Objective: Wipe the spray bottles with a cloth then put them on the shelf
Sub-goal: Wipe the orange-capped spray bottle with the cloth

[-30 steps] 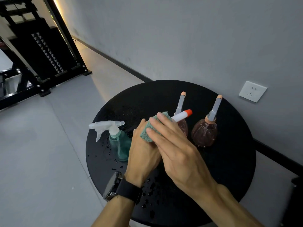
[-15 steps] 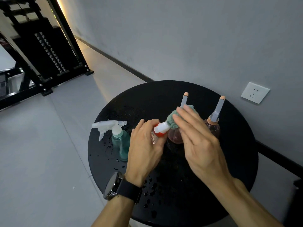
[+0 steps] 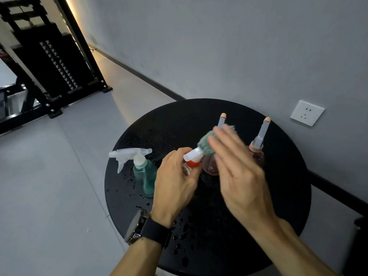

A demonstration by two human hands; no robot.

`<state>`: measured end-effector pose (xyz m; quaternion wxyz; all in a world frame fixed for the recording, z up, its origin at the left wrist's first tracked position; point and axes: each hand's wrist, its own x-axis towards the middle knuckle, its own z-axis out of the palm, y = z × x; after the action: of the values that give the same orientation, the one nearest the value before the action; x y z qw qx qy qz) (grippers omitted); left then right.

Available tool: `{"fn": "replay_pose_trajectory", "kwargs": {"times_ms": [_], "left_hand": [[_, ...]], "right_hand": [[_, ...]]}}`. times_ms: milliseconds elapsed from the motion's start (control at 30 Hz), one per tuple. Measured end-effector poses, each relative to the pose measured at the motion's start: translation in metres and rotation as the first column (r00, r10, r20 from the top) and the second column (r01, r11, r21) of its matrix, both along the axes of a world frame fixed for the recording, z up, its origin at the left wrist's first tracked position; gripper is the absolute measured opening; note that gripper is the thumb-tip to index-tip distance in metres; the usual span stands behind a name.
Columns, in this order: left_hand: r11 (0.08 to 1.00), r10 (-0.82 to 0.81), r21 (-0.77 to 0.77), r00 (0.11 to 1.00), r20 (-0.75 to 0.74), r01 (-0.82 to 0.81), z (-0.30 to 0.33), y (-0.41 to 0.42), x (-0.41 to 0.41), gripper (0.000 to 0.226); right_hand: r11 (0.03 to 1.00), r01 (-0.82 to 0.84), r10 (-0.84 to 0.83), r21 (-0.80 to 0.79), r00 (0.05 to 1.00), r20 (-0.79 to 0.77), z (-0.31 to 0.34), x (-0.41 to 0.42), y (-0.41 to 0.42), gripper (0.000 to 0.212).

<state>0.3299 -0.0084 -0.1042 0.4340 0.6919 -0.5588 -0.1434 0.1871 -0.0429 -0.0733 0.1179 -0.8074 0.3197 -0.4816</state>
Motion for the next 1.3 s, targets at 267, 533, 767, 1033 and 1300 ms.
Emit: {"fn": "replay_pose_trajectory", "kwargs": {"times_ms": [267, 533, 767, 1033, 1300], "left_hand": [[0.999, -0.020, 0.044, 0.997, 0.069, 0.017, 0.006, 0.004, -0.005, 0.009], [0.987, 0.083, 0.133, 0.995, 0.048, -0.088, 0.021, 0.012, -0.012, 0.023], [0.971, 0.209, 0.135, 0.973, -0.097, -0.195, 0.021, 0.009, -0.011, 0.045], [0.992, 0.085, 0.110, 0.958, -0.274, -0.056, 0.021, 0.009, -0.007, 0.021], [0.979, -0.025, 0.144, 0.789, -0.614, 0.143, 0.029, 0.008, -0.013, 0.038]], "right_hand": [[0.997, -0.078, 0.080, 0.028, 0.994, -0.078, -0.010, 0.003, -0.001, 0.043], [0.997, 0.059, -0.058, 0.055, 0.998, -0.032, -0.006, -0.012, -0.018, 0.037], [0.992, 0.105, -0.110, 0.066, 0.991, 0.079, -0.004, -0.016, -0.019, 0.035], [0.979, 0.176, -0.191, 0.105, 0.970, 0.148, -0.002, -0.019, -0.026, 0.033], [0.975, 0.072, -0.107, 0.211, 0.981, 0.161, 0.000, -0.016, -0.021, 0.035]]}}
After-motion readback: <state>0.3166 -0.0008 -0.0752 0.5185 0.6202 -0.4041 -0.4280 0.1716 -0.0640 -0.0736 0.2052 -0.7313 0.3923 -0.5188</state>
